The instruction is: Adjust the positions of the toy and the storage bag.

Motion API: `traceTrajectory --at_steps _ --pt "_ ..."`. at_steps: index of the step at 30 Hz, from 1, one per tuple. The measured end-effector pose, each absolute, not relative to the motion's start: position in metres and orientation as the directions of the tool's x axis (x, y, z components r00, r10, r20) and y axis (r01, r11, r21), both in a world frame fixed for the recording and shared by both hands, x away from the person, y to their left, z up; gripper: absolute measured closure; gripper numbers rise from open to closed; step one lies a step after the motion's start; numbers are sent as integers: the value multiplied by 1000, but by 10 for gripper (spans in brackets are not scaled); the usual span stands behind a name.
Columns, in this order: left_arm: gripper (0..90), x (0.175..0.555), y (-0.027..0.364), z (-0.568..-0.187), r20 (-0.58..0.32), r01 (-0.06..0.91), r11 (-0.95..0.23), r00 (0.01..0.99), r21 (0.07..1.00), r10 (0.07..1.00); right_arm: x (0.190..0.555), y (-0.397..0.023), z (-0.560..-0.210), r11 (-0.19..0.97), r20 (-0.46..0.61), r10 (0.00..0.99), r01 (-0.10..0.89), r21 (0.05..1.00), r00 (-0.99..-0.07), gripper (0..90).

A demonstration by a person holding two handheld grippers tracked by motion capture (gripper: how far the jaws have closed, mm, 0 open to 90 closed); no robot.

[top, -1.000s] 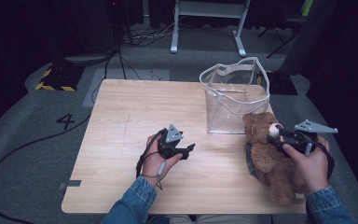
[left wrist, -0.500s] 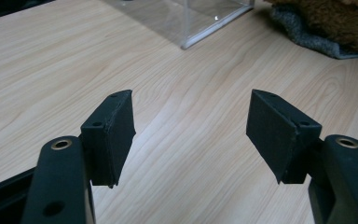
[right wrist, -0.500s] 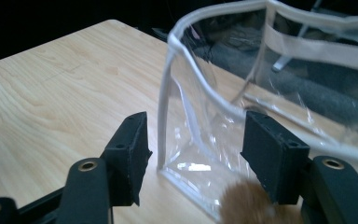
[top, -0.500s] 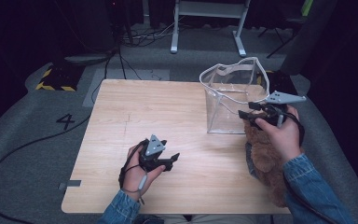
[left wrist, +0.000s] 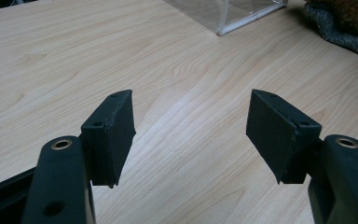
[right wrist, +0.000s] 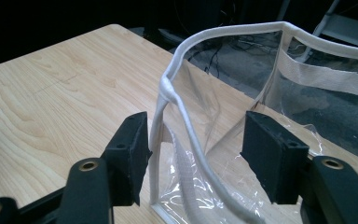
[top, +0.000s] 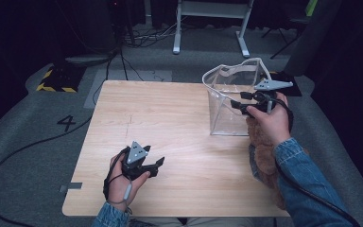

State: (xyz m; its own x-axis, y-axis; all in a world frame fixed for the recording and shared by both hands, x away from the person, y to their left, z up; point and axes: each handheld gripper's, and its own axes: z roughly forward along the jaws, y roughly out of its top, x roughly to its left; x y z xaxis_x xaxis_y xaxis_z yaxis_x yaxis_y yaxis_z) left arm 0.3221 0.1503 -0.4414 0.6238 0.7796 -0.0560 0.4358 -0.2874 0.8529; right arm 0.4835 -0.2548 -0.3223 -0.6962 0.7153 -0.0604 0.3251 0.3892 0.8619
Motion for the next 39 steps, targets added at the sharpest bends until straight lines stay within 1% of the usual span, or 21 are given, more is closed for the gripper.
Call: traceTrajectory --at_steps 4,9,14,15,17,18,21,22,24,29,39 --pt "328 321 153 -442 -58 440 -282 617 853 785 492 -251 -322 417 -62 701 338 844 -711 446" --pt "328 321 155 -443 -69 447 -272 610 852 789 501 -247 -323 449 -48 660 343 825 -750 538" --pt "328 320 158 -443 -65 445 -271 607 853 792 510 -243 -322 487 -40 618 342 804 -786 665" --pt "328 320 158 -443 -67 446 -268 605 854 793 510 -241 -322 493 -41 610 338 802 -792 706" --pt "328 321 157 -443 -74 449 -264 607 854 791 512 -237 -322 499 -39 587 323 804 -809 757" --pt "328 321 157 -444 -77 451 -264 608 853 790 512 -236 -322 511 -51 583 317 799 -811 804" --pt "328 322 157 -444 -67 448 -274 611 851 789 514 -233 -321 521 -38 569 324 790 -822 861" --pt "328 322 157 -444 -67 447 -274 610 852 789 515 -232 -321 536 -51 554 309 786 -831 865" --pt "328 322 157 -444 -67 446 -275 613 852 788 515 -229 -320 536 -47 546 306 787 -836 868" --pt "328 323 155 -443 -75 450 -269 612 851 787 514 -216 -322 547 -59 496 259 797 -866 870" --pt "328 323 156 -441 -66 436 -275 622 857 781 505 -182 -321 564 -59 429 216 797 -901 871"
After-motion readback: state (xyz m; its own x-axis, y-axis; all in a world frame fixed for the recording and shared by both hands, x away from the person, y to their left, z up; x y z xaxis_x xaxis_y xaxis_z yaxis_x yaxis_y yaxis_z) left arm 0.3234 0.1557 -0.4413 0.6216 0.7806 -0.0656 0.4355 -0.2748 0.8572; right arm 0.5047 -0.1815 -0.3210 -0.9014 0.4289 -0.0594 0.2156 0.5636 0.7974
